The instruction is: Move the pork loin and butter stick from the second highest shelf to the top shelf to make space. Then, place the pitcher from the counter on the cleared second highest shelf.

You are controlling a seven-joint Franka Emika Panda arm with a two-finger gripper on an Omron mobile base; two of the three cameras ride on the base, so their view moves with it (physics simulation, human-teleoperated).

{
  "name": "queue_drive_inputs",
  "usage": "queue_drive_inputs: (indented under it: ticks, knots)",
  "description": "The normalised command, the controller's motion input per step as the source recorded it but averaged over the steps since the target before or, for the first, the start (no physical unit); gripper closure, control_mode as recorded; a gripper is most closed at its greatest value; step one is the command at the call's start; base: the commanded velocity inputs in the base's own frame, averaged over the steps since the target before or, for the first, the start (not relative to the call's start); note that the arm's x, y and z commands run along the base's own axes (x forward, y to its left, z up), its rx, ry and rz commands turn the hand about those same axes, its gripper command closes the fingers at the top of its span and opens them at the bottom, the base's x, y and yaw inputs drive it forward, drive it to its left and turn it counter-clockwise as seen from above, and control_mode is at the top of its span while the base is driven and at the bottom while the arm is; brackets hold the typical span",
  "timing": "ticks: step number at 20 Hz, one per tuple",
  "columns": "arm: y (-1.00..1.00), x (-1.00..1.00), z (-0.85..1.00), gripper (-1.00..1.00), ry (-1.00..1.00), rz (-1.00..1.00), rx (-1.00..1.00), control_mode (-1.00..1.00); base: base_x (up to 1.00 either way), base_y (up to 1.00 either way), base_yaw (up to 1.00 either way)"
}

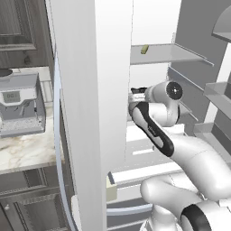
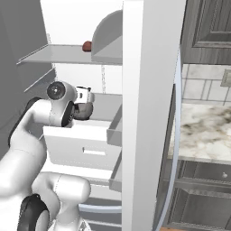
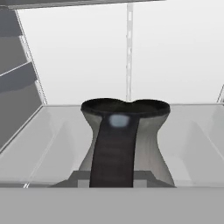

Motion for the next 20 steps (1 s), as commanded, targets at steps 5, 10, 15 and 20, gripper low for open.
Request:
queue_drive_inputs:
  ticks: [5,10,15,20]
  knots:
    - [-0.04,0.41,-0.06,1.0,-0.01,0.0,0.0,-1.0,0.0,0.0,0.0]
    - [-0.02,0.46,-0.07,1.0,0.0,0.0,0.0,-1.0,0.0,0.0,0.0]
    - [0.0,0.55,-0.05,1.0,0.0,0.0,0.0,-1.0,0.0,0.0,0.0]
    - [0.0,0.6,-0.01,1.0,0.0,0.0,0.0,-1.0,0.0,0.0,0.0]
